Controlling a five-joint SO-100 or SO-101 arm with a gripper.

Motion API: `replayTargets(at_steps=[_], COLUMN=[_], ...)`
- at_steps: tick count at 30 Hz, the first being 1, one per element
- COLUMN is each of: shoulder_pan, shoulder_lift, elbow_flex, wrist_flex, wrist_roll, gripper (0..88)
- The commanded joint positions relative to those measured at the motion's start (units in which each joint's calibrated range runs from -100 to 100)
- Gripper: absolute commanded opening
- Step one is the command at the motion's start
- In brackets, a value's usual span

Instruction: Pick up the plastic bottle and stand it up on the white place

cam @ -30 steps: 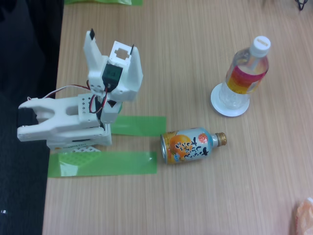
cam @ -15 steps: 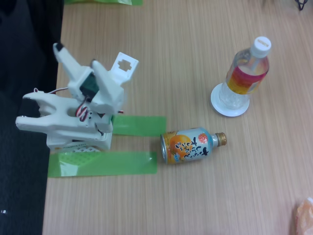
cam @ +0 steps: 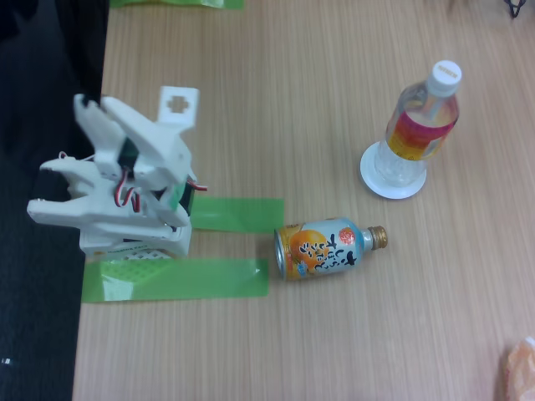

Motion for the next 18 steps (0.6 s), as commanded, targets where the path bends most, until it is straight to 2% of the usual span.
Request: replayTargets(at_steps=[1,5,9,12,18], shoulder_pan=[0.2,-0.1,-0.2,-0.2,0.3], shoulder_lift=[-7.3,-16.8,-16.2,-16.2,-16.2], elbow_flex=[-0.6,2.4,3.8,3.9,4.5], wrist_flex=[-1.4,-1.4,-1.4,-1.4,-1.4], wrist_roll=[-4.8,-7.4,-7.4,-7.4,-7.3], gripper=[8.1,7.9,7.1,0.6,1.1])
